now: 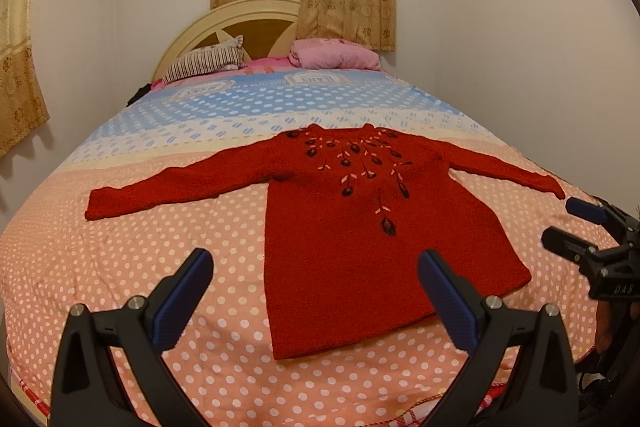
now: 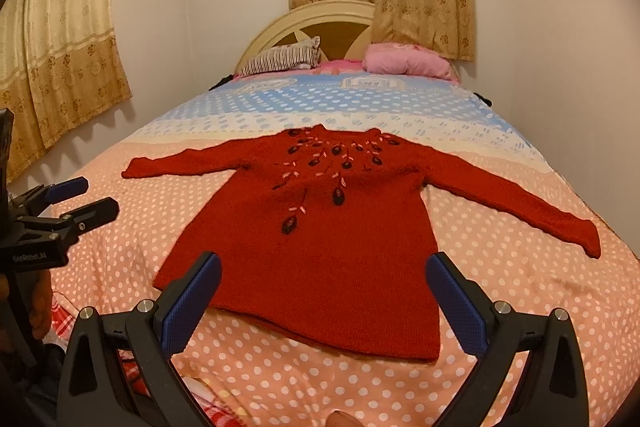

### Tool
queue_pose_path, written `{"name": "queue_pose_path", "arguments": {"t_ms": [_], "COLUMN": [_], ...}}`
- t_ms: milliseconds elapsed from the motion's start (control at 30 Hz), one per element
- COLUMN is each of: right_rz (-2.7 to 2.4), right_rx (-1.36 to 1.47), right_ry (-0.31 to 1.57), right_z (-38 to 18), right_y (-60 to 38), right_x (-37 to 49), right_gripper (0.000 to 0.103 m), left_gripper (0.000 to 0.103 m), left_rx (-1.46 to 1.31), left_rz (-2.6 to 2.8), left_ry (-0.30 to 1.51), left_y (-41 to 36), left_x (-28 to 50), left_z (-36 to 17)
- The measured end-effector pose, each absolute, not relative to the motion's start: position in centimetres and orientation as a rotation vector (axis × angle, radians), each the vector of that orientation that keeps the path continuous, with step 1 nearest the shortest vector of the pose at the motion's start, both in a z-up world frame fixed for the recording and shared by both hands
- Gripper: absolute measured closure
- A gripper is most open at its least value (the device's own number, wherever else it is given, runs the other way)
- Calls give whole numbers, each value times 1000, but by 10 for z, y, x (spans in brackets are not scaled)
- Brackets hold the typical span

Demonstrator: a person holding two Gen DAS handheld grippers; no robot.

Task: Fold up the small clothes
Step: 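Reach the right gripper to the sweater's sleeve cuff and grasp it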

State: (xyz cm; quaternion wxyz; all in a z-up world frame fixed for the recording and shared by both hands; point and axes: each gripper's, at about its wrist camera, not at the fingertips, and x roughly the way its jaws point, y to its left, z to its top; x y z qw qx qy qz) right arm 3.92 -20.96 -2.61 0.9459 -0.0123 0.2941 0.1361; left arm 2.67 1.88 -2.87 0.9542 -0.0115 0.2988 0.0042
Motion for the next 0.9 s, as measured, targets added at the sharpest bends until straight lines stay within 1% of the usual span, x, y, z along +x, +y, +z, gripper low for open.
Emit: {"name": "queue_pose_path", "arguments": {"t_ms": [467, 667, 900], "right_rz": [109, 20, -135], "right_rx": [135, 186, 281], "right_ry": [759, 781, 804], "right_z": [-79, -90, -100], "right_y": [-298, -339, -417], "right_x": [123, 148, 179], "right_gripper": [1, 1, 1], "left_gripper": [0, 0, 0], "left_rx": [29, 49, 21], "left_rz": [14, 20, 44], "left_ry": [721, 737, 733], "left_y": [23, 24, 28], "left_x": [106, 140, 173], "left_z": [-62, -75, -90]}}
